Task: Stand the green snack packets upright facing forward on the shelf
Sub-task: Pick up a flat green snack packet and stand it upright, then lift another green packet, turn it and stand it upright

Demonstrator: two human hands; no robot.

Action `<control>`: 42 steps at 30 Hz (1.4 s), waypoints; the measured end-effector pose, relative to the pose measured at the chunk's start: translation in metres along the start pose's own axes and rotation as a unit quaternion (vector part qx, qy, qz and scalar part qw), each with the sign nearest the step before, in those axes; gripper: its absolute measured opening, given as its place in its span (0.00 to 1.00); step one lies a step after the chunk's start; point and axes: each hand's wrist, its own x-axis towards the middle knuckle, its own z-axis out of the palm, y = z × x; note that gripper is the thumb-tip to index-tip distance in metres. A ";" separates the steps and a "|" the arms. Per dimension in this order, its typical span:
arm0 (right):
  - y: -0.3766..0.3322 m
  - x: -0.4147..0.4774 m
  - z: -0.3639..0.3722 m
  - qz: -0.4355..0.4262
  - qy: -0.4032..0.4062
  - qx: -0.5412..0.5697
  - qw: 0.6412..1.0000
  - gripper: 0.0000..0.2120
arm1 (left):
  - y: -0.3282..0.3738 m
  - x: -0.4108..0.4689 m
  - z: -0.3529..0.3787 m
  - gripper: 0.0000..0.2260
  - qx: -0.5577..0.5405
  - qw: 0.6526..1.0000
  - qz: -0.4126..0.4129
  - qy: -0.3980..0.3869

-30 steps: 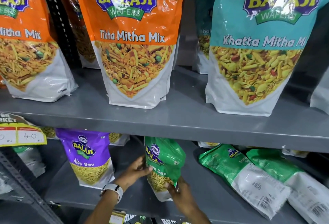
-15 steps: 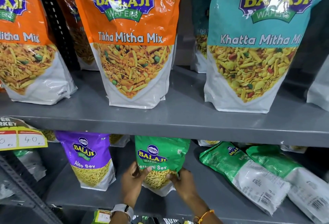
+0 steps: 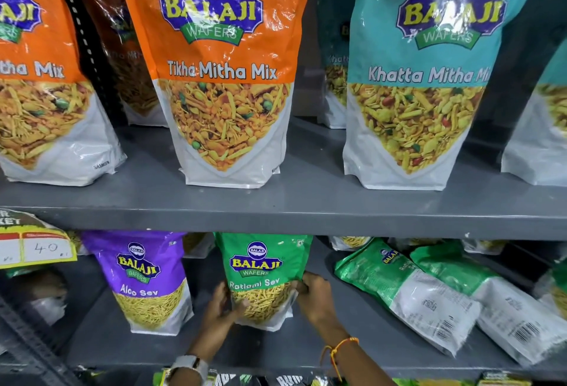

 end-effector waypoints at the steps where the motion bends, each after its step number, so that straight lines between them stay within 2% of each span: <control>1: 0.001 0.001 -0.001 0.001 0.000 -0.002 1.000 0.10 | 0.003 0.002 -0.006 0.38 -0.006 1.000 -0.007 -0.013; 5: 0.001 0.000 -0.003 0.005 -0.004 0.000 1.000 0.10 | -0.001 0.002 -0.021 0.41 0.077 0.997 -0.017 -0.019; 8: -0.002 -0.005 -0.001 0.009 -0.010 -0.002 1.000 0.11 | 0.001 -0.009 -0.012 0.22 0.129 0.991 0.003 0.016; 10: -0.005 -0.007 -0.001 0.008 -0.022 0.002 1.000 0.10 | -0.005 -0.006 -0.010 0.17 0.140 0.989 0.027 0.045; 13: 0.000 -0.007 -0.014 -0.009 -0.067 -0.004 0.998 0.10 | -0.006 -0.006 -0.009 0.16 0.119 0.988 0.041 0.089; 16: 0.032 -0.002 -0.050 0.011 -0.061 -0.094 0.994 0.21 | -0.014 -0.018 -0.004 0.15 0.056 0.983 0.039 0.171; 18: 0.062 0.002 -0.085 0.060 -0.008 -0.143 0.988 0.20 | -0.023 -0.037 0.009 0.13 0.040 0.965 0.016 0.260; 19: 0.077 0.005 -0.104 0.079 0.022 -0.163 0.983 0.18 | -0.029 -0.046 0.020 0.17 0.039 0.954 0.014 0.297; 20: 0.092 0.008 -0.123 0.096 0.047 -0.179 0.978 0.16 | -0.033 -0.057 0.035 0.21 0.072 0.953 0.021 0.294; 21: 0.108 0.012 -0.140 0.107 0.071 -0.189 0.974 0.14 | -0.032 -0.067 0.053 0.20 0.103 0.960 0.028 0.259; 23: 0.134 0.020 -0.168 0.127 0.095 -0.209 0.965 0.13 | -0.039 -0.069 0.096 0.13 0.110 0.975 -0.004 0.192; 24: 0.145 0.023 -0.177 0.140 0.091 -0.214 0.962 0.14 | -0.042 -0.062 0.121 0.14 0.079 0.983 -0.041 0.160; 26: 0.171 0.032 -0.192 0.177 0.052 -0.219 0.958 0.16 | -0.059 -0.041 0.179 0.24 0.064 0.986 -0.110 0.106; 29: 0.196 0.044 -0.204 0.201 -0.010 -0.207 0.957 0.22 | -0.048 -0.023 0.260 0.22 0.087 0.983 -0.161 0.024; 32: 0.209 0.052 -0.210 0.193 -0.028 -0.168 0.966 0.24 | -0.036 -0.009 0.309 0.21 0.074 0.978 -0.191 0.039; 35: 0.217 0.057 -0.214 0.200 -0.042 -0.117 0.972 0.23 | -0.045 0.005 0.327 0.26 0.041 0.970 -0.224 0.080; 39: 0.224 0.054 -0.218 0.193 -0.040 -0.053 0.979 0.13 | -0.055 0.001 0.333 0.15 -0.043 0.965 -0.241 0.091; 42: 0.228 0.046 -0.220 0.178 -0.021 0.020 0.984 0.18 | -0.066 0.002 0.332 0.13 -0.037 0.972 -0.211 0.096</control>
